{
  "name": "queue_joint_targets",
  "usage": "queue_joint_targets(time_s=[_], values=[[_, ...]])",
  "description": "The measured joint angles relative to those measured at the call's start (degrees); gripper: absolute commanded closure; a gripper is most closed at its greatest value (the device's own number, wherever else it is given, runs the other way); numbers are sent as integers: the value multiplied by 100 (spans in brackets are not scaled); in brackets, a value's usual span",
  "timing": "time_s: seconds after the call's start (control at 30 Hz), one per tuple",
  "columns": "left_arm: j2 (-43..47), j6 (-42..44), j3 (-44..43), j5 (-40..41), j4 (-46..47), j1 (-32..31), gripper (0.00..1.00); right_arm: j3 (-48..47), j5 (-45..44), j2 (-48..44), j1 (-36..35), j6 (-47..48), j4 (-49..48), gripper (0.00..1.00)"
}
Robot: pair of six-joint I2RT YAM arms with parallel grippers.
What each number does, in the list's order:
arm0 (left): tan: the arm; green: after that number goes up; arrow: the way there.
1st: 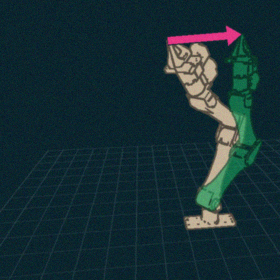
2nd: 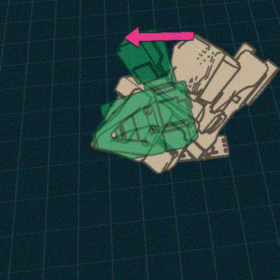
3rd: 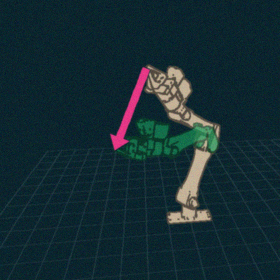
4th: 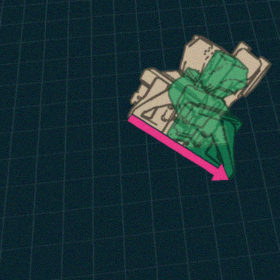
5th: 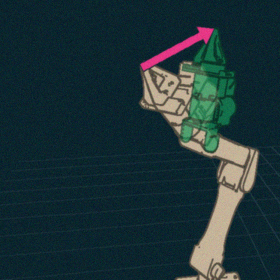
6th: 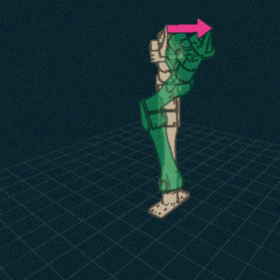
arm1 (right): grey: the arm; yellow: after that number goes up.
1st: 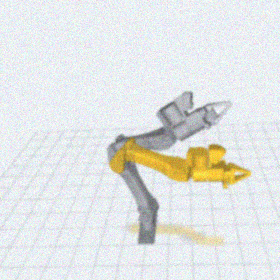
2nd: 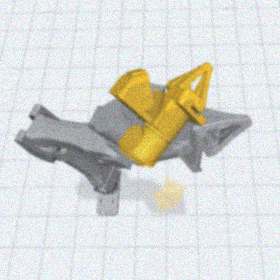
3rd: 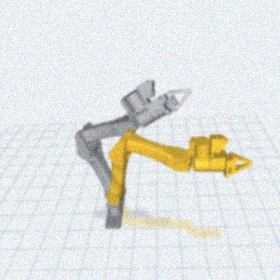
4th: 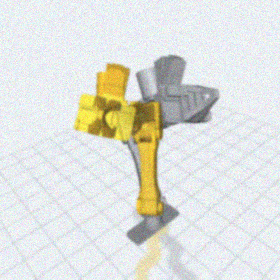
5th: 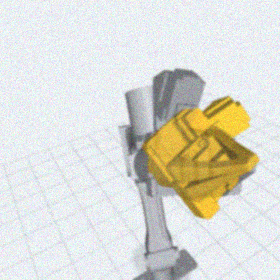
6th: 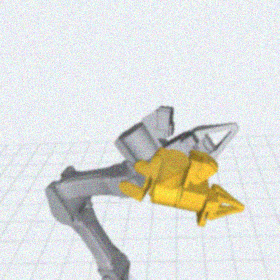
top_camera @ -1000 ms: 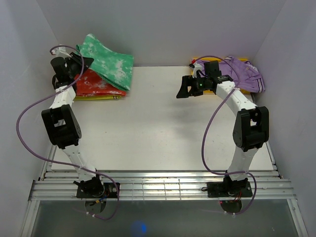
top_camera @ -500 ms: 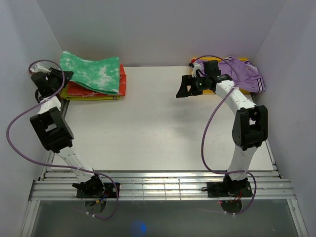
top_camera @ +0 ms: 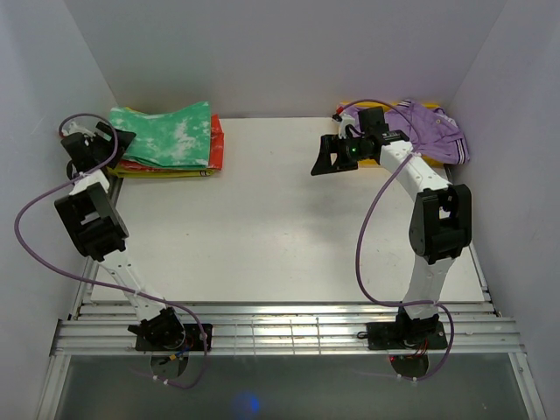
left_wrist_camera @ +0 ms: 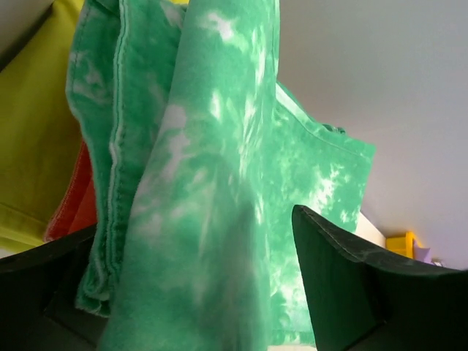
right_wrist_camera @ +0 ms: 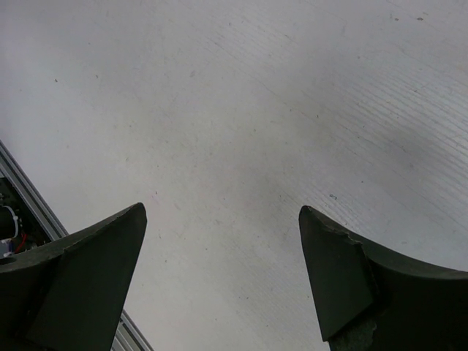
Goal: Fold and stack the trousers
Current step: Neatly place the folded trousers to the corner
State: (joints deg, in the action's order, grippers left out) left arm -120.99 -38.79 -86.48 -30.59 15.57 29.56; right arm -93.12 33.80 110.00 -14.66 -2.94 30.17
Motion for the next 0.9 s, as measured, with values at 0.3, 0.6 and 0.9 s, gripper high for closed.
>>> queue_joint_targets(time_s=[0.3, 0.6, 0.9], values=[[221, 909, -802, 774, -2312, -22, 2, -278, 160, 66, -15, 9, 50, 10], [2529, 2566, 645, 2020, -3720, 74, 14, -321, 363, 76, -15, 17, 94, 10], [1873, 4789, -293, 1738, -4892, 46, 48, -219, 496, 61, -15, 118, 146, 10]])
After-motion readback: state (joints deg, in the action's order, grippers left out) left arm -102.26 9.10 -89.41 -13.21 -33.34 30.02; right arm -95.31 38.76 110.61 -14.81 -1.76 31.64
